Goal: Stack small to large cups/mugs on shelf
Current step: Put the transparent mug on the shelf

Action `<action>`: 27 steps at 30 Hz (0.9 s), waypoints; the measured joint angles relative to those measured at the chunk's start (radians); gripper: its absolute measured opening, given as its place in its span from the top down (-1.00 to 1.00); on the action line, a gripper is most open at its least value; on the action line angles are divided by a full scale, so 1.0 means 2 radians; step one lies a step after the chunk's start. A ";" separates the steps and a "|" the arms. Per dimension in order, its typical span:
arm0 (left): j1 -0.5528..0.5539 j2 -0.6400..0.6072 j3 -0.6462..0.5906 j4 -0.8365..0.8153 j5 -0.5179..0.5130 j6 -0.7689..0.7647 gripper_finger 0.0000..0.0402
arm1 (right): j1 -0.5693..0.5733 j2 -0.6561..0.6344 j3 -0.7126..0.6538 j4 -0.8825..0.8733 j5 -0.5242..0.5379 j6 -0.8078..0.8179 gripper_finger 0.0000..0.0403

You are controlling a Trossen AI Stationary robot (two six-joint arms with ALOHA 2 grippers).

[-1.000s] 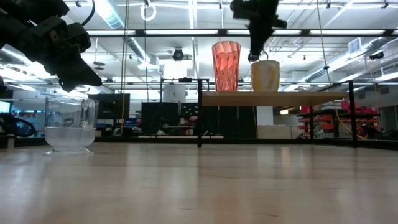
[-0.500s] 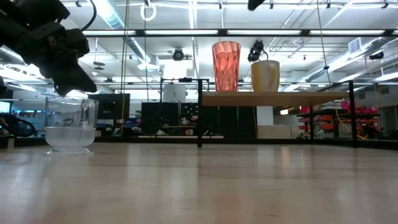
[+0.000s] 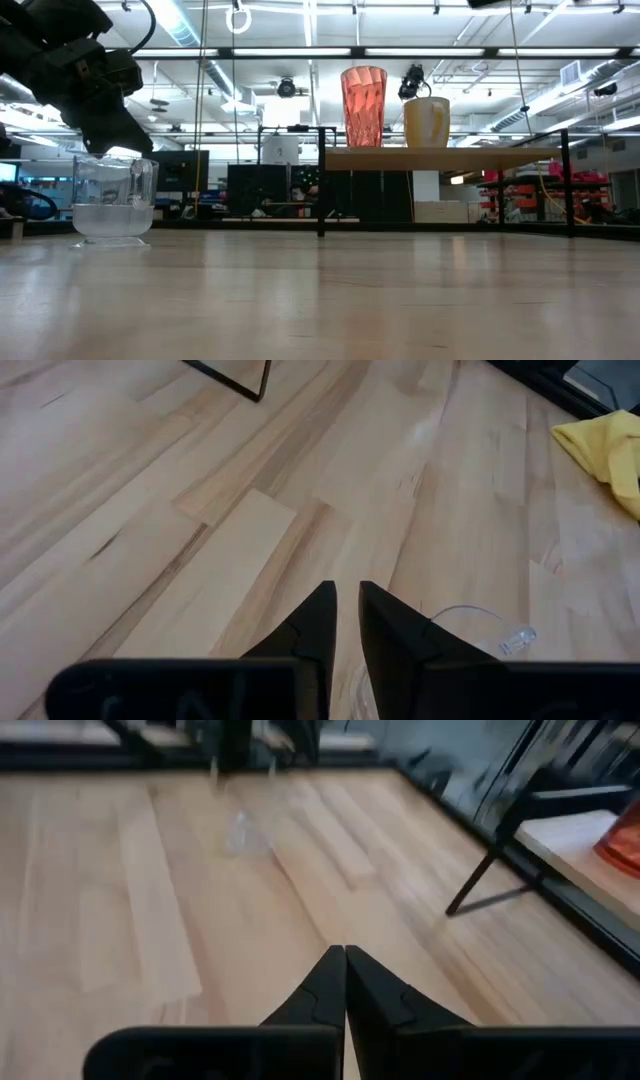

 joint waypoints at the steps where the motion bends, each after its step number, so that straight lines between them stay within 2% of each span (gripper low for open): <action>1: 0.000 0.000 0.000 0.000 0.000 0.000 0.72 | 0.006 0.000 -0.027 0.038 0.015 0.003 0.94; 6: 0.000 0.000 0.000 0.000 0.000 0.002 0.71 | 0.007 0.000 -0.135 0.182 0.024 0.052 0.94; 12: 0.000 0.000 -0.005 0.005 -0.018 0.000 0.75 | -0.017 0.000 -0.207 0.280 0.024 0.077 0.94; 21: 0.000 0.000 -0.073 0.037 -0.030 -0.036 0.72 | -0.049 0.000 -0.215 0.288 0.001 0.071 0.94; 27: 0.000 -0.001 -0.077 0.041 -0.040 -0.039 0.76 | -0.051 0.000 -0.215 0.288 0.000 0.065 0.93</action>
